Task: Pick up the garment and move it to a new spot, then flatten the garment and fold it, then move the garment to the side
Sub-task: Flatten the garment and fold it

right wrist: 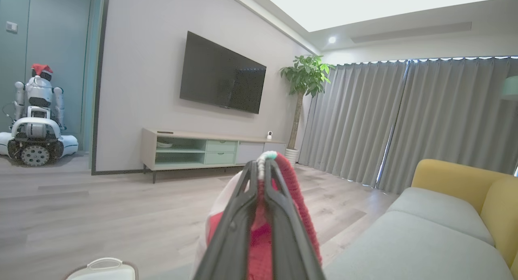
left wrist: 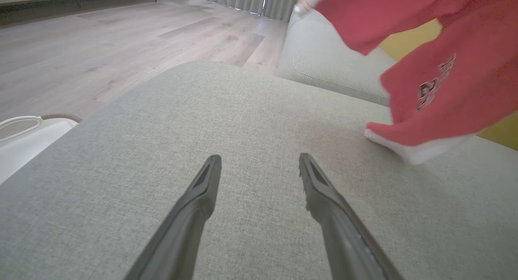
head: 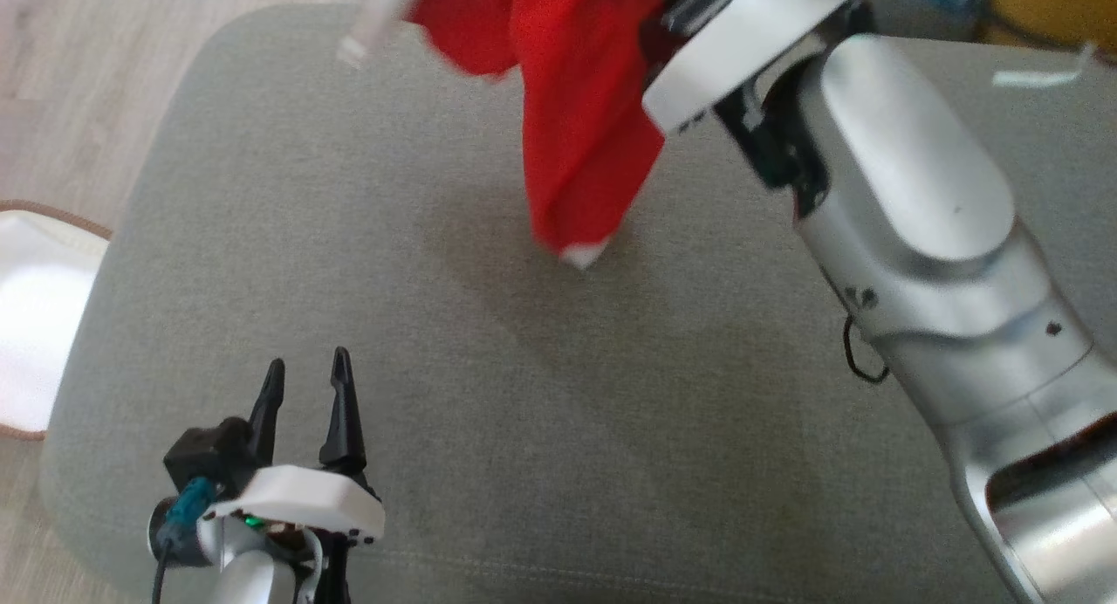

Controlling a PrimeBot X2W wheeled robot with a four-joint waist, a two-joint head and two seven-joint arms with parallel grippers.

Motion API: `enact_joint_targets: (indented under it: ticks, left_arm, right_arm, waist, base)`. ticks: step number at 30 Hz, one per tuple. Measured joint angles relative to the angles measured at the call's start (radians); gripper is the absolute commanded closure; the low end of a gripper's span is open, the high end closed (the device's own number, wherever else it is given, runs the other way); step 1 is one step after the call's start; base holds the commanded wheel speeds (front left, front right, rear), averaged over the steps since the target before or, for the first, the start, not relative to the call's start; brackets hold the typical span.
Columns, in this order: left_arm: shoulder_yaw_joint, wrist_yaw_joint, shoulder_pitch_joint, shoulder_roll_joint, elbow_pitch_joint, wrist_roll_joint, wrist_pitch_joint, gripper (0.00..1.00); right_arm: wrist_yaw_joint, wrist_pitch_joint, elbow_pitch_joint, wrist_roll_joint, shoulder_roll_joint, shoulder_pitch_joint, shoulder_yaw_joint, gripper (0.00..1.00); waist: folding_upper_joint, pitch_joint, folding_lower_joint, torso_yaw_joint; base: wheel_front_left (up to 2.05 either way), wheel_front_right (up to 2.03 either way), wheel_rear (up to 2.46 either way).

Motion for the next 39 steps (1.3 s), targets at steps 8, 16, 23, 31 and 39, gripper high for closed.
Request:
enact_joint_targets:
  ticks: [8,16,23,31,39]
  left_arm:
    - [-0.002,-0.002,-0.004,0.0,-0.001,0.003,0.0,0.0]
    - [0.002,-0.01,-0.032,0.0,-0.001,0.021,0.0,0.0]
    - [0.013,-0.01,-0.03,0.0,0.012,0.035,0.0,0.0]
    - [0.04,-0.005,-0.021,0.0,0.012,0.052,0.0,0.0]
    - [0.066,0.009,0.038,0.0,0.014,0.089,0.0,0.0]
  right_arm:
    - [0.0,-0.013,0.074,0.024,-0.174,0.278,0.02,1.0]
    - [0.0,-0.098,0.199,-0.005,-0.211,0.536,-0.109,0.82]
    - [0.0,-0.163,0.237,-0.119,-0.148,0.582,-0.295,0.0]
    - [0.0,-0.175,0.039,-0.279,-0.037,0.668,-0.497,0.0]
    - [0.0,-0.175,-0.035,-0.311,0.015,0.847,-0.562,0.0]
  waist:
    - [0.0,0.031,0.0,-0.061]
    - [0.0,0.051,0.0,-0.123]
    - [0.0,0.027,0.0,-0.158]
    - [0.0,-0.023,0.0,-0.171]
    - [0.0,-0.071,0.0,-0.183]
  base:
    - [0.0,0.0,0.0]
    - [0.0,0.0,0.0]
    - [0.0,0.0,0.0]
    - [0.0,0.0,0.0]
    - [0.0,0.0,0.0]
